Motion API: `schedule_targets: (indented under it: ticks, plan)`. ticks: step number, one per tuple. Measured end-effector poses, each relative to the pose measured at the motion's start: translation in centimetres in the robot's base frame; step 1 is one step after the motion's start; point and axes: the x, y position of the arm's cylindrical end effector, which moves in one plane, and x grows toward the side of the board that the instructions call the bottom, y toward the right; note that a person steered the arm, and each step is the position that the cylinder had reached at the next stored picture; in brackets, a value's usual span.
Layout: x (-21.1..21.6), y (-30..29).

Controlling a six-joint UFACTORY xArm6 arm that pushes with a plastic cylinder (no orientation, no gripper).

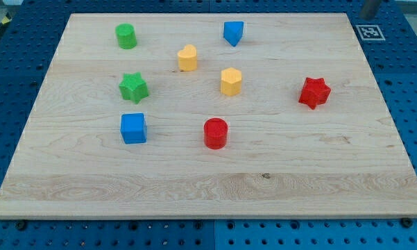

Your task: Point your arm towards the center right

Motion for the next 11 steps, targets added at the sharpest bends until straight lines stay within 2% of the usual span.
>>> schedule_targets:
  ticks: [3, 5, 7, 10, 11]
  plan:
    - [0.8, 0.0]
    - [7.1, 0.0]
    - [10.4, 0.0]
    - [19.1, -0.3]
    - [19.6, -2.5]
